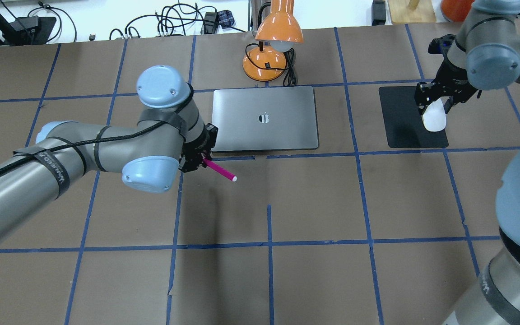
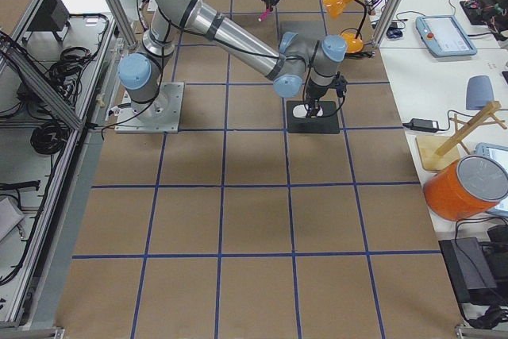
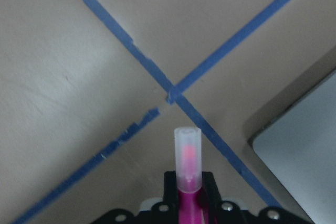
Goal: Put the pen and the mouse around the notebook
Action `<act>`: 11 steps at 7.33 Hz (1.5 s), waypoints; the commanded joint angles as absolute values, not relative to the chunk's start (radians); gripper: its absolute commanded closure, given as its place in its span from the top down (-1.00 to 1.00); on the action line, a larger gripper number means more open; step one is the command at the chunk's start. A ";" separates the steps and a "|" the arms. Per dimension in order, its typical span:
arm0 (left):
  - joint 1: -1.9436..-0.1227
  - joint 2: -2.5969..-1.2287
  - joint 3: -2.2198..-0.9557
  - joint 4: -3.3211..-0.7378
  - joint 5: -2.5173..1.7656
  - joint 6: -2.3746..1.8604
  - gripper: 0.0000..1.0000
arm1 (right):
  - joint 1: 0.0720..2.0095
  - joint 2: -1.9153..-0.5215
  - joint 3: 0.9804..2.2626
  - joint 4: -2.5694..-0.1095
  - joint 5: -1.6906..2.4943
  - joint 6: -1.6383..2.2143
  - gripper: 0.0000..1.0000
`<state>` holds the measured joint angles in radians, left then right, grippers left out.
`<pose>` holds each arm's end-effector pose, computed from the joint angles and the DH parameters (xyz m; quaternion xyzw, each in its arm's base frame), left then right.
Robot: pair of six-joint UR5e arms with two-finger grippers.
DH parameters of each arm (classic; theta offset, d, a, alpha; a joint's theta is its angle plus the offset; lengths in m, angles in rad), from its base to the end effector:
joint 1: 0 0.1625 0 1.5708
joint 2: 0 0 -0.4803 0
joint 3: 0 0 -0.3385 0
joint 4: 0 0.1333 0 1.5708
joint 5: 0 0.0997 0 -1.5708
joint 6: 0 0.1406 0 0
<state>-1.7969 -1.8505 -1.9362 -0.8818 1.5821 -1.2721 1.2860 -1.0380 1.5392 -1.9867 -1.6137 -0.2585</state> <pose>-0.2424 -0.4664 0.2845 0.4995 -0.8660 0.0199 0.0108 -0.0544 -0.6387 0.2651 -0.0122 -0.9988 -0.0468 0.0092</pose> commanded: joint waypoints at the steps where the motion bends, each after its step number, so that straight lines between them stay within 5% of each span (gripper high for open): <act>1: -1.920 -1.910 -1.927 -0.873 1.580 -1.631 -1.00 | 1.302 -0.985 1.526 -1.987 -1.608 -0.229 -0.60; 2: -1.931 -1.951 -1.922 -0.838 1.566 -1.725 -1.00 | 1.301 -0.980 1.528 -1.993 -1.608 -0.241 -0.56; 3: -1.974 -1.982 -1.922 -0.833 1.569 -1.762 -1.00 | 1.301 -0.971 1.528 -1.991 -1.602 -0.233 0.42; 4: -1.982 -1.999 -1.910 -0.822 1.569 -1.760 -1.00 | 1.301 -0.963 1.529 -1.991 -1.582 -0.233 0.91; 6: -1.986 -2.014 -1.884 -0.825 1.571 -1.759 -1.00 | 1.301 -1.000 1.505 -1.956 -1.598 -0.229 1.00; 7: -1.987 -2.016 -1.887 -0.834 1.572 -1.758 -0.36 | 1.301 -1.059 1.476 -1.828 -1.597 -0.227 1.00; 8: -1.985 -2.008 -1.888 -0.836 1.575 -1.755 0.99 | 1.305 -1.119 1.442 -1.736 -1.586 -0.229 1.00; 11: -1.926 -1.863 -1.820 -1.030 1.583 -1.270 1.00 | 1.437 -1.329 1.411 -1.509 -1.585 -0.145 1.00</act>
